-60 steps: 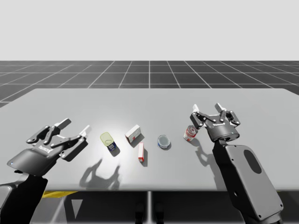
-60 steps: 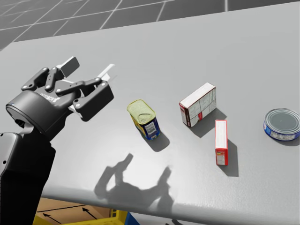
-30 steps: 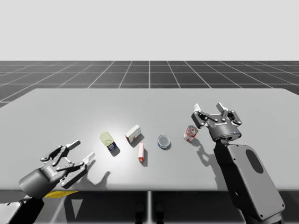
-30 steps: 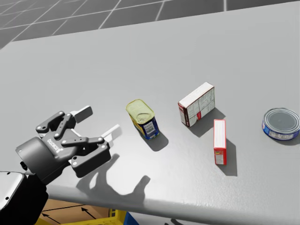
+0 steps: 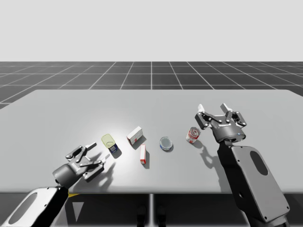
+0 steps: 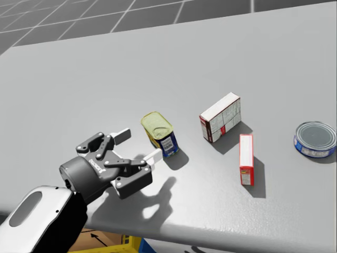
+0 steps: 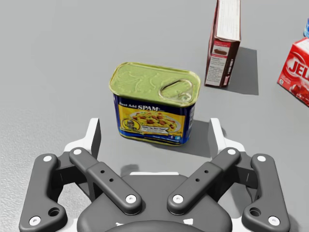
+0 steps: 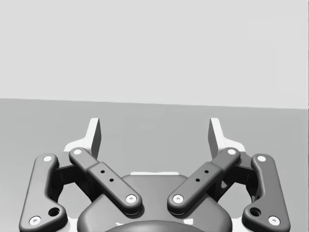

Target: Grasp the can of spam and hold it up.

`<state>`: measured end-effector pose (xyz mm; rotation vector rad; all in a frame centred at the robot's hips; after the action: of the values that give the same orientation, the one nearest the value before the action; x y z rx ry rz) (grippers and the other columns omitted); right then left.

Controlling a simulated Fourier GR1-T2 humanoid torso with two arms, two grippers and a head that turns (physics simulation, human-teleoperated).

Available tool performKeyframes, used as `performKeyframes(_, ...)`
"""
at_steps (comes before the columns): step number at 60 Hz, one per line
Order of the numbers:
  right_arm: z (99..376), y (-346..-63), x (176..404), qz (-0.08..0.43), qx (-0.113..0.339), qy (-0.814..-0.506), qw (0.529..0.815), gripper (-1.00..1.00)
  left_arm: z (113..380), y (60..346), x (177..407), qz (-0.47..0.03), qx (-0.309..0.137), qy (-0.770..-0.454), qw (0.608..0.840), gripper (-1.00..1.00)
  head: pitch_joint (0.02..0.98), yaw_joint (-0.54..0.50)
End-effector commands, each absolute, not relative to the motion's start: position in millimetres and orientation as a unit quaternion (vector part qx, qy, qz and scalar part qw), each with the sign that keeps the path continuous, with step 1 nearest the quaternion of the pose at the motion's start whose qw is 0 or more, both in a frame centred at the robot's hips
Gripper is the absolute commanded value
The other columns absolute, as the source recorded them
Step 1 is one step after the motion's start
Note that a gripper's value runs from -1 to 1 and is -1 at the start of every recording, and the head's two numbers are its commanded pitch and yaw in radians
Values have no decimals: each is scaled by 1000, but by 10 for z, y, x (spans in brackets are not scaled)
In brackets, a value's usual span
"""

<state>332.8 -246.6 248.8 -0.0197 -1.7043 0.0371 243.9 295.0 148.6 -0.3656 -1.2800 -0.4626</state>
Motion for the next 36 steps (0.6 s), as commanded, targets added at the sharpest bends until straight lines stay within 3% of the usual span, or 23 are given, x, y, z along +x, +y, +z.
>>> performKeyframes(1,2493,-2471,3334,16,-11,-754,657,-1000,1418,2879,2602,-207,-162,-586,766,-1000,831,322)
performKeyframes(36,2498,-2490,3337,13,-10,-755,656,-1000,1386,2714,2951,-206,-158,-580,772,-1000,832,306)
